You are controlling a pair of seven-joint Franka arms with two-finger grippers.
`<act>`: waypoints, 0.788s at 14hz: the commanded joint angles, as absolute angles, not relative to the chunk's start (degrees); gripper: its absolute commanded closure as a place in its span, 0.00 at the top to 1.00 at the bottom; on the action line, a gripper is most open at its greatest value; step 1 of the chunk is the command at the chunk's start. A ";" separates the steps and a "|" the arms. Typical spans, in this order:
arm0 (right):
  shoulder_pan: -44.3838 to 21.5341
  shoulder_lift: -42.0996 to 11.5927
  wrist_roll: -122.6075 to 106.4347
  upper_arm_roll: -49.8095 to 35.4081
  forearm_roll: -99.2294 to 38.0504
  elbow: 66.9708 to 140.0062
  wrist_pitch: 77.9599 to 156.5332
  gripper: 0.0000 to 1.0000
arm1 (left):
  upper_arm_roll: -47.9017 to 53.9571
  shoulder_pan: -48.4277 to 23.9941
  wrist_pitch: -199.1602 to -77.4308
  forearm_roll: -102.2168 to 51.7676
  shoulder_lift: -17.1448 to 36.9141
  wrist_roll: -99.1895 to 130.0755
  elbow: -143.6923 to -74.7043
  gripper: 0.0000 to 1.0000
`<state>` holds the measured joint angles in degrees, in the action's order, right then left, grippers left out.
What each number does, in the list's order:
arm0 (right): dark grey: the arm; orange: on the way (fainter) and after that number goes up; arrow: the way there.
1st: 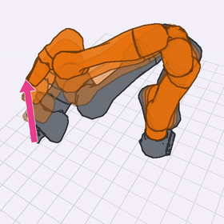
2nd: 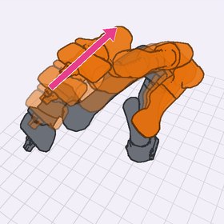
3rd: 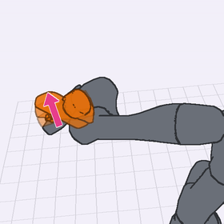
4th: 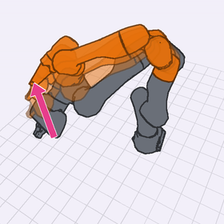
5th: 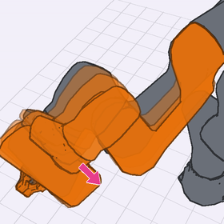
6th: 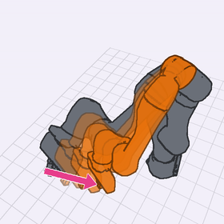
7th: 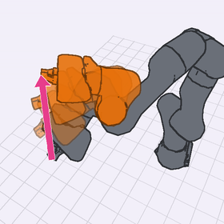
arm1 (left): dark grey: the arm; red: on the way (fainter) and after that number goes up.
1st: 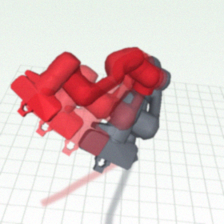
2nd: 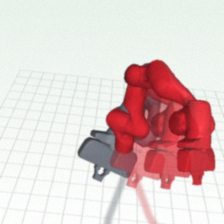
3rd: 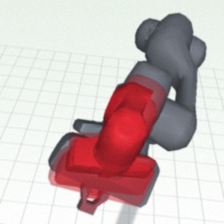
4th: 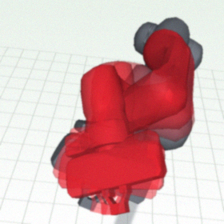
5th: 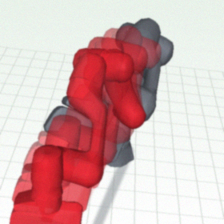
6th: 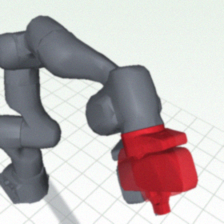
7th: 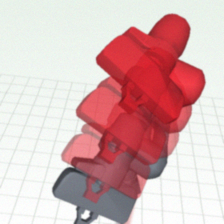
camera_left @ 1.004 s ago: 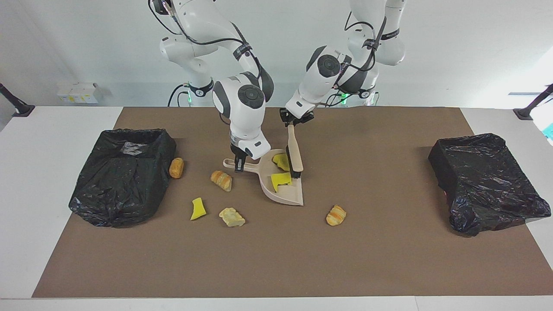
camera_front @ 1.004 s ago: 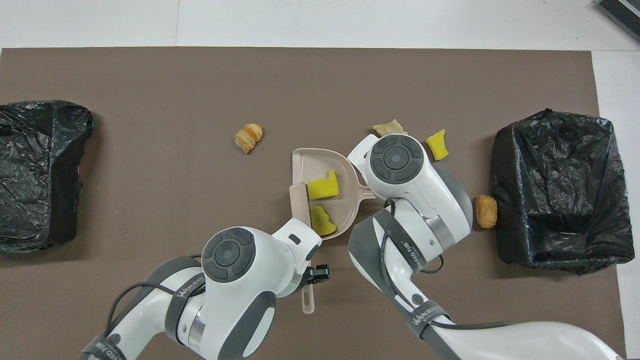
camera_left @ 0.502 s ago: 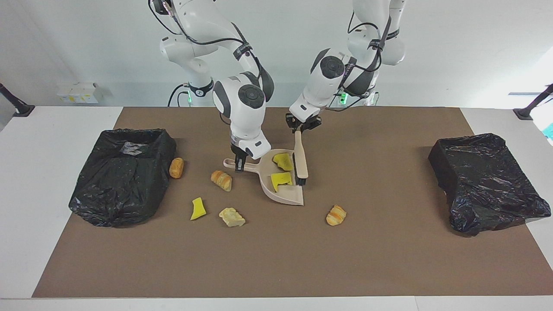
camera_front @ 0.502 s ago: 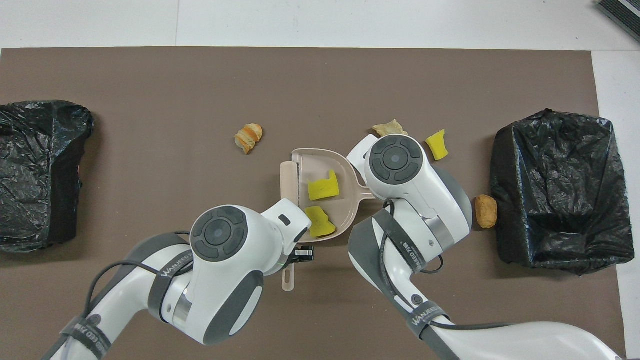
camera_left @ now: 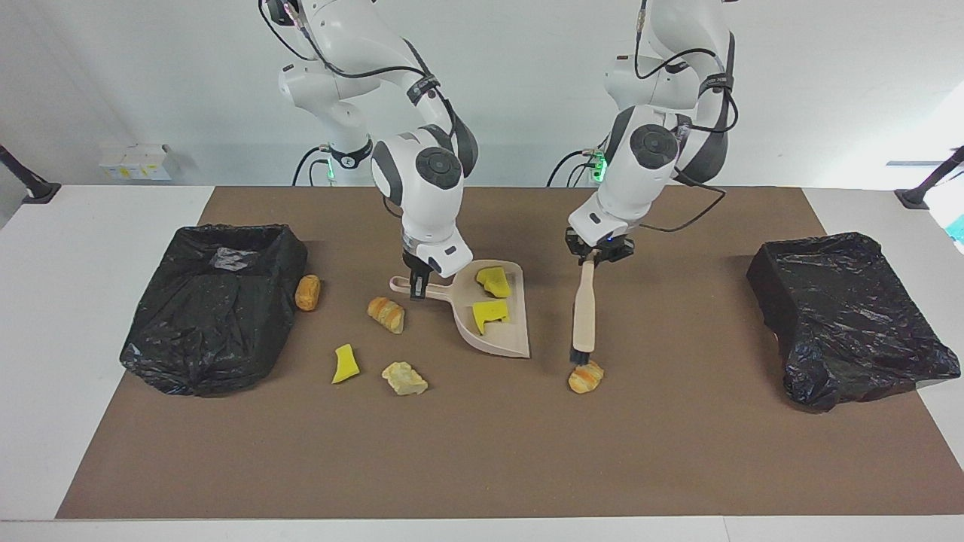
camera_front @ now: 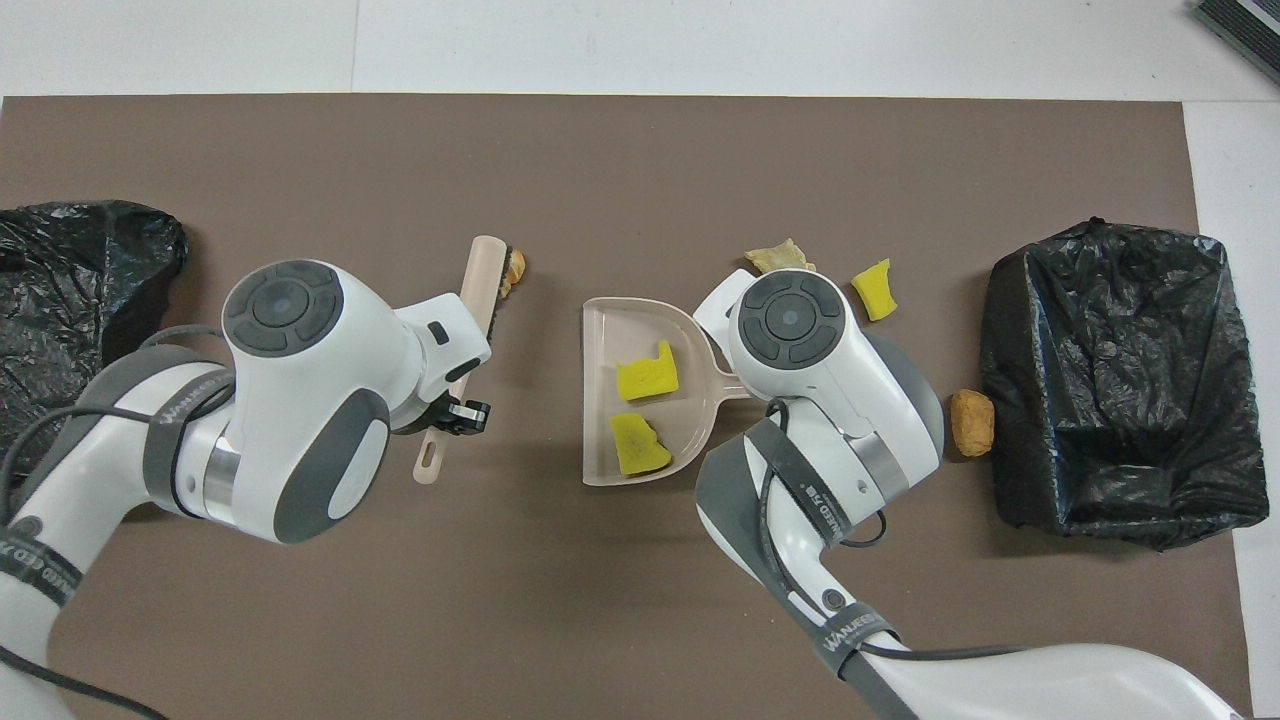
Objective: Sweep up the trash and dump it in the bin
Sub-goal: 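Move the brush with the left gripper behind the bread chunk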
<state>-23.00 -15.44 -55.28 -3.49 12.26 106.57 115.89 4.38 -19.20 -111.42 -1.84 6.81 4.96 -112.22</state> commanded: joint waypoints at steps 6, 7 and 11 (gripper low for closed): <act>-22.94 -15.21 -54.32 -3.96 12.13 107.05 116.28 0.00 | 5.10 -12.92 -111.09 10.72 18.71 -10.97 -99.24 0.00; -22.94 -15.21 -54.32 -3.96 12.13 107.05 116.28 0.00 | 5.18 -12.31 -111.96 12.64 19.85 -12.03 -98.10 0.00; -22.94 -15.21 -54.32 -3.96 12.13 107.05 116.28 0.00 | 5.19 -11.60 -114.87 13.71 20.22 -15.72 -99.74 0.00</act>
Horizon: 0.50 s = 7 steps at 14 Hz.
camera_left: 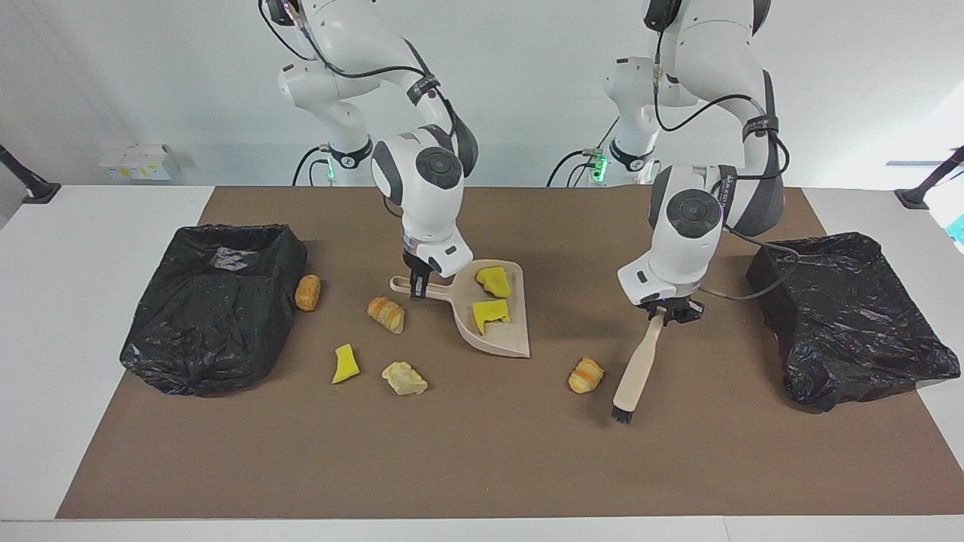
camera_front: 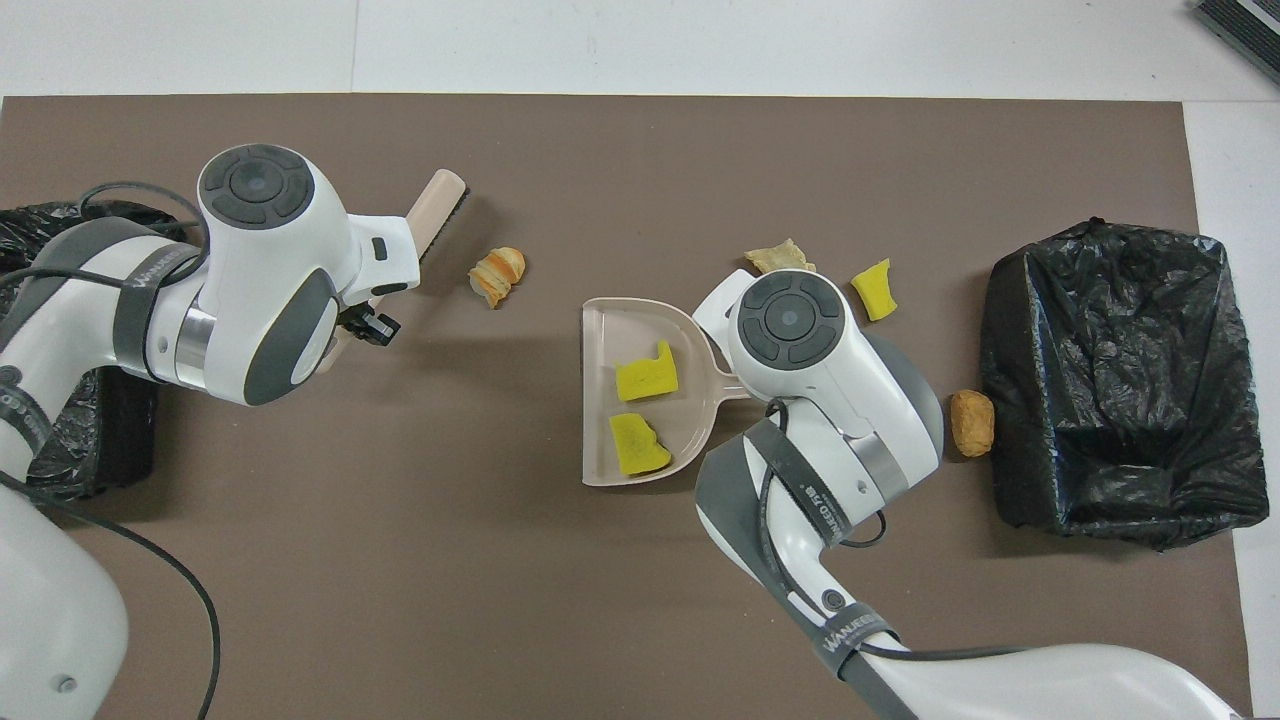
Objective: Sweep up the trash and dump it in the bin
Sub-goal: 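Move the brush with the left gripper behind the bread chunk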
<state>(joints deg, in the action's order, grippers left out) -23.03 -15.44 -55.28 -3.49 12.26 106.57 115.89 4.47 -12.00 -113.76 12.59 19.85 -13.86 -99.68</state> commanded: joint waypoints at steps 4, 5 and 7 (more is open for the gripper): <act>-22.94 -15.21 -54.32 -4.04 12.13 107.14 116.28 0.00 | 5.36 -12.57 -113.91 13.89 18.11 -17.48 -103.88 0.00; -22.94 -15.21 -54.32 -4.04 12.13 107.14 116.28 0.00 | 5.62 -12.57 -113.47 13.89 17.41 -18.71 -105.10 0.00; -22.94 -15.21 -54.32 -4.04 12.13 107.14 116.28 0.00 | 5.89 -13.70 -110.76 13.71 15.92 -24.31 -106.96 0.00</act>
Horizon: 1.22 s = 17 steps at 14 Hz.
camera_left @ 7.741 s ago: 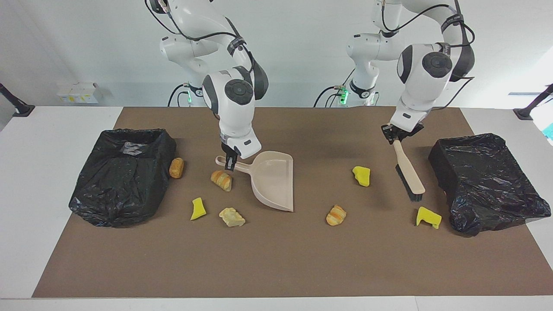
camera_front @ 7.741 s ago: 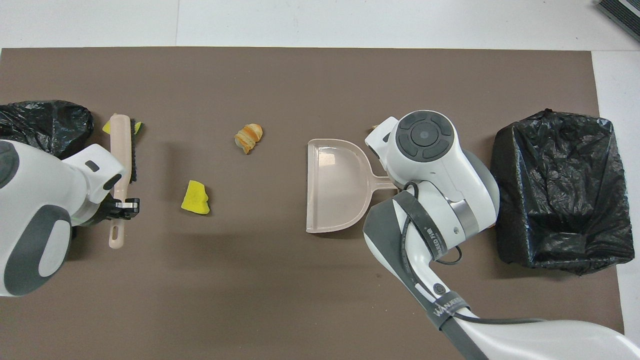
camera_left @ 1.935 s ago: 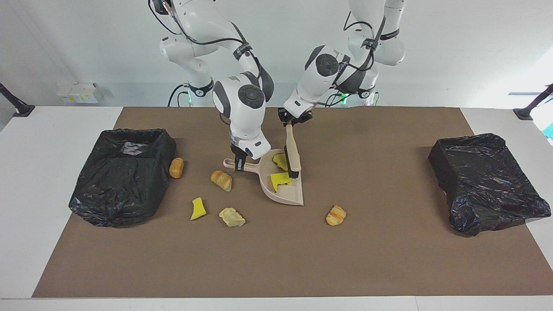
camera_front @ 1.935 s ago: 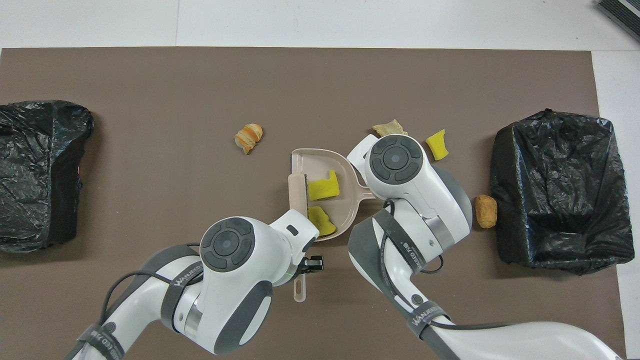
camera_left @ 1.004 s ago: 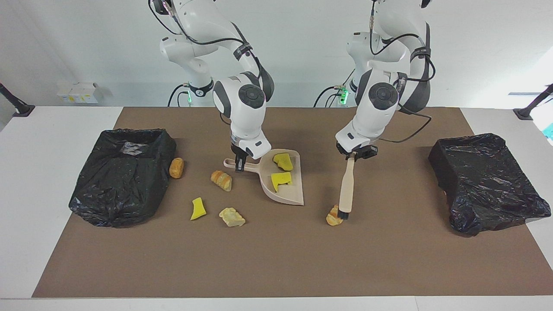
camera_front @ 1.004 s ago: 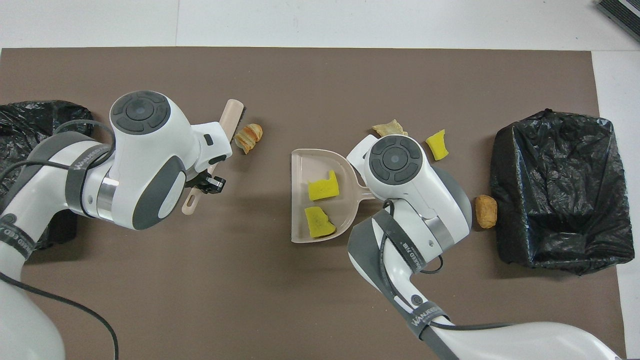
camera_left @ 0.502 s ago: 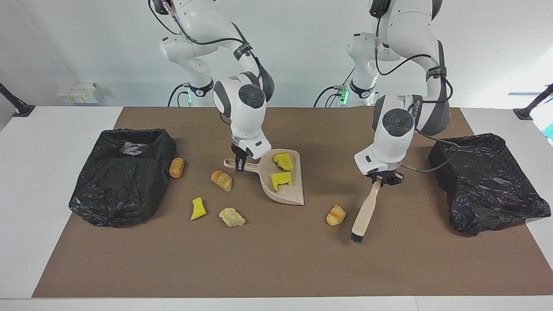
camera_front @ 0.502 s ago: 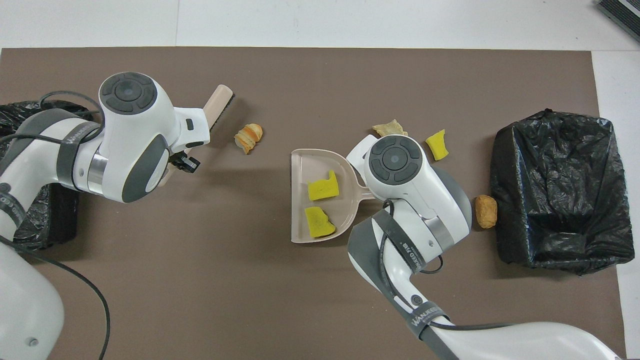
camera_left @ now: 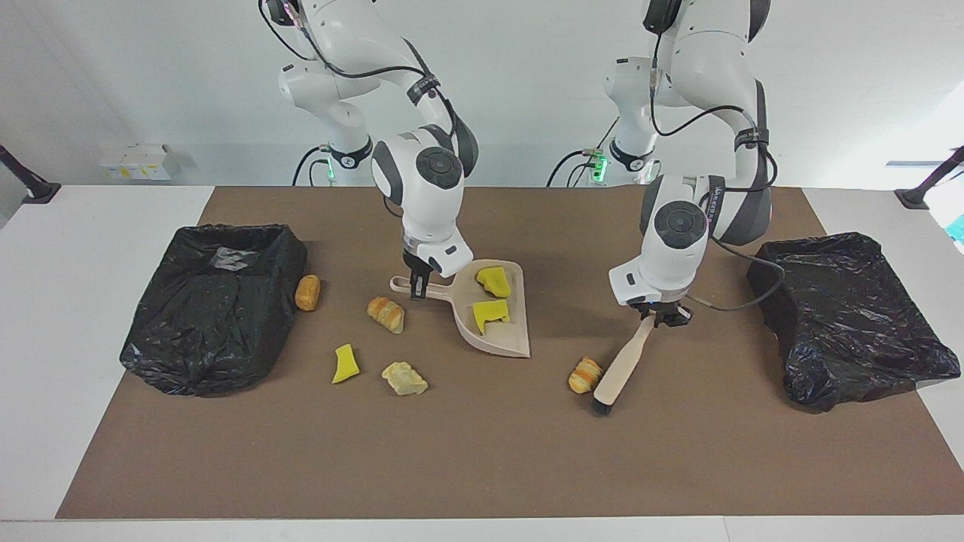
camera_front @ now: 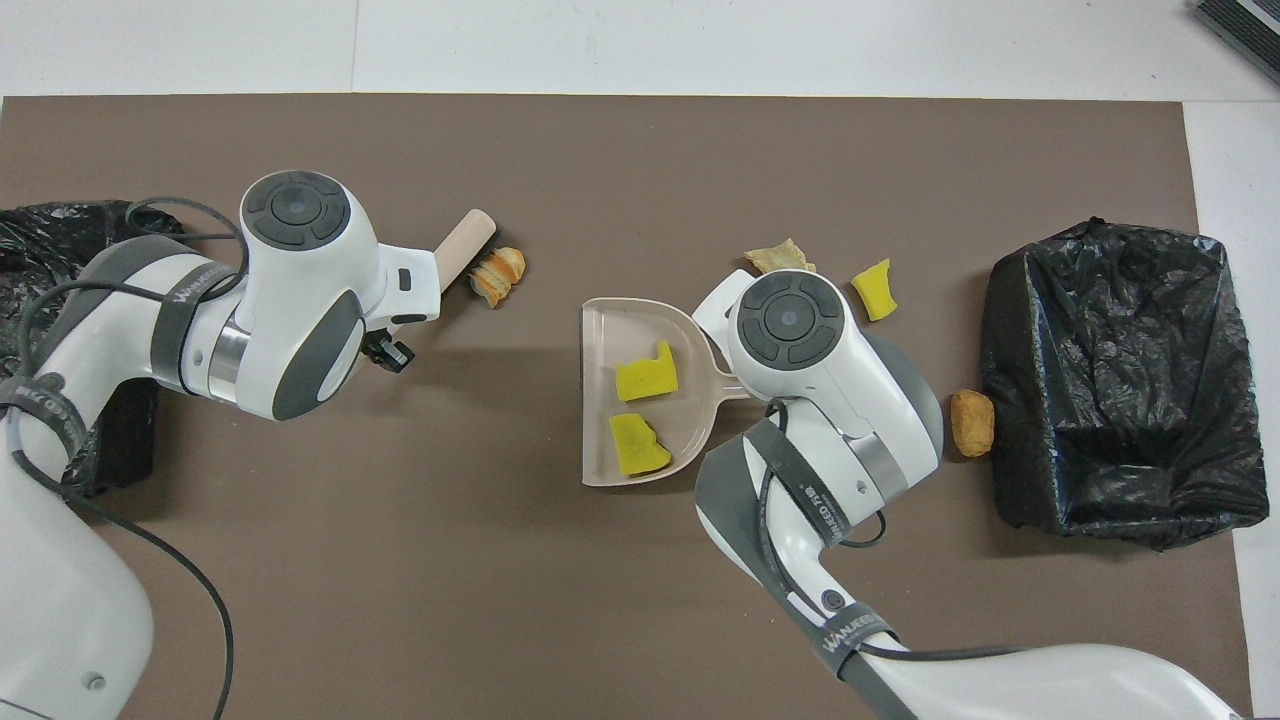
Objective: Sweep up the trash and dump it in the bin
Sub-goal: 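Move the brush with the left gripper behind the bread chunk, then sweep the bread chunk into the dustpan with the left gripper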
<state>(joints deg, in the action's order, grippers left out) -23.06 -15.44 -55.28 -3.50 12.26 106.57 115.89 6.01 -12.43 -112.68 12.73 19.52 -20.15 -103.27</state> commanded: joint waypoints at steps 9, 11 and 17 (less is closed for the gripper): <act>-22.94 -15.21 -54.32 -4.04 12.13 107.14 116.28 0.00 | 5.98 -24.34 -104.07 -2.42 9.76 -24.81 -114.61 0.00; -22.94 -15.21 -54.32 -4.04 12.13 107.14 116.28 0.00 | 5.98 -25.65 -103.45 -4.91 9.67 -20.42 -114.43 0.00; -22.85 -15.21 -54.32 -4.04 12.13 107.14 116.28 0.00 | 5.80 -25.75 -99.33 -8.70 6.16 -3.36 -113.73 0.00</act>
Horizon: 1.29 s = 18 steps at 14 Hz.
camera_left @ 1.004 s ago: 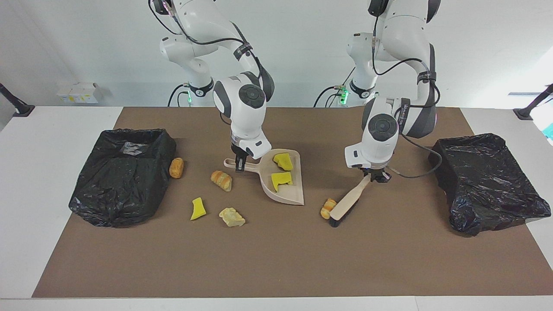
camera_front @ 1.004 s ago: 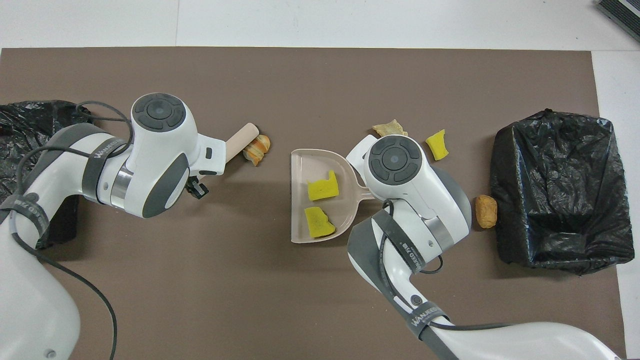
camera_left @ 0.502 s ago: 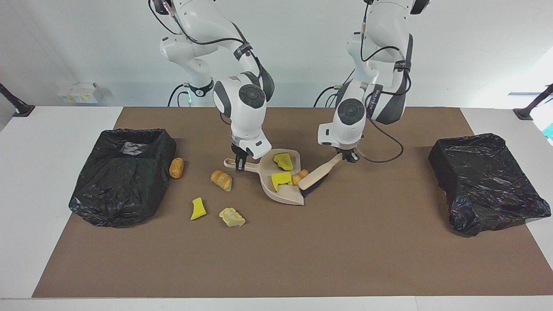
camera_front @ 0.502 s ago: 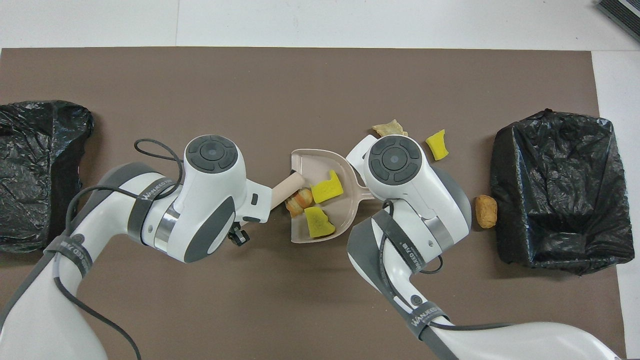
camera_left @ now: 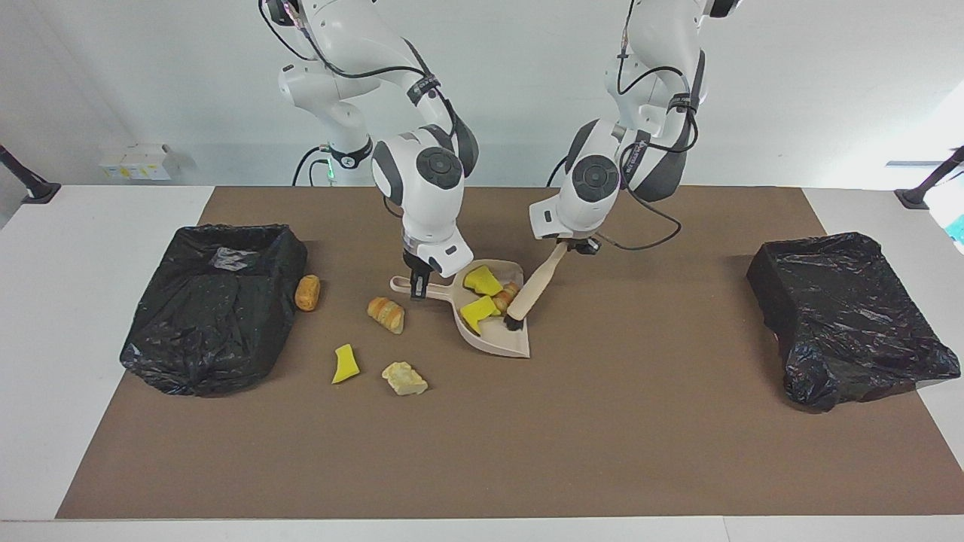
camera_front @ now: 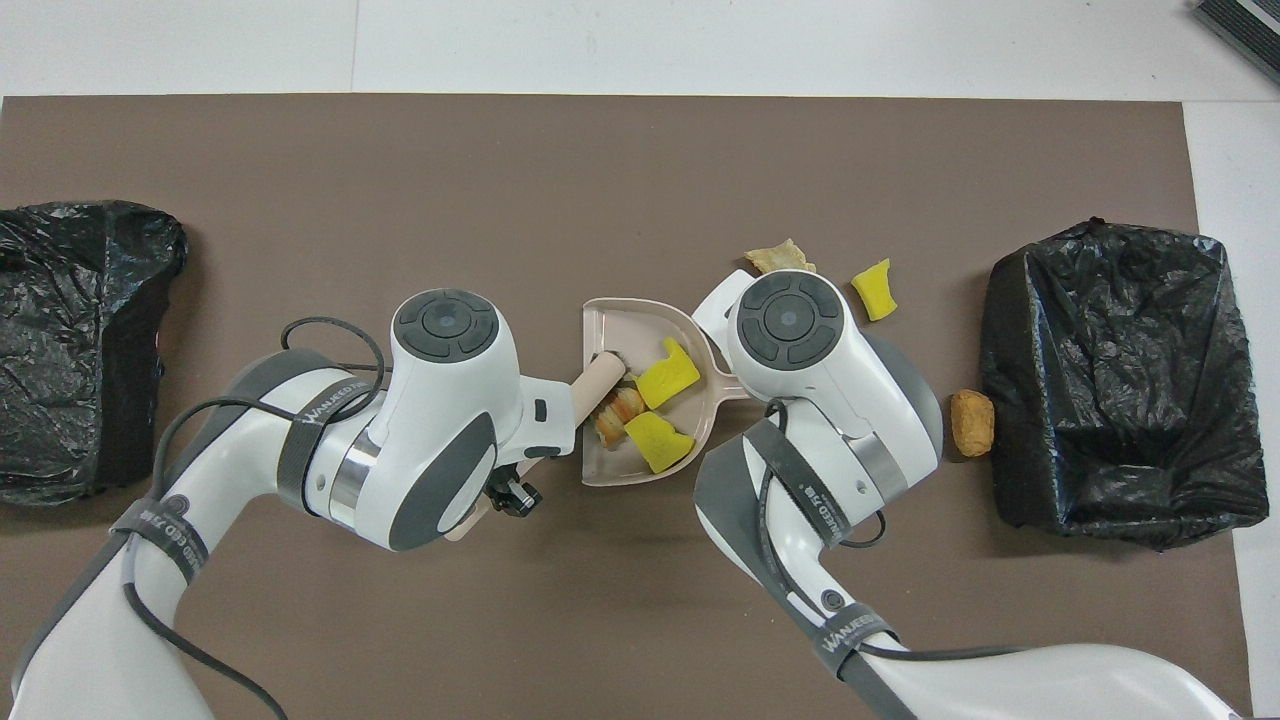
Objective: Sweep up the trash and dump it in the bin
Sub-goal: 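Sweep the bread chunk into the dustpan with the left gripper, then carry the dustpan with the right gripper over the black bin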
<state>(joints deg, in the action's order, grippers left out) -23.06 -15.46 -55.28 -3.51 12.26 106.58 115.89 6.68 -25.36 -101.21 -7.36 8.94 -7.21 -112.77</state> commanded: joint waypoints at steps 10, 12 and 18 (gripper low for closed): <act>-21.36 -13.72 -54.49 -3.96 11.95 105.03 113.39 0.00 | 5.98 -30.75 -92.21 -8.79 -4.65 21.26 -116.10 0.00; -19.78 -13.10 -54.93 -4.04 11.95 103.54 111.02 0.00 | 5.98 -32.68 -92.63 -8.79 -7.71 24.93 -119.16 0.00; -12.32 -9.76 -61.14 -3.78 8.19 100.39 107.15 0.00 | 5.98 -38.06 -103.34 -9.66 -16.95 32.26 -131.55 0.00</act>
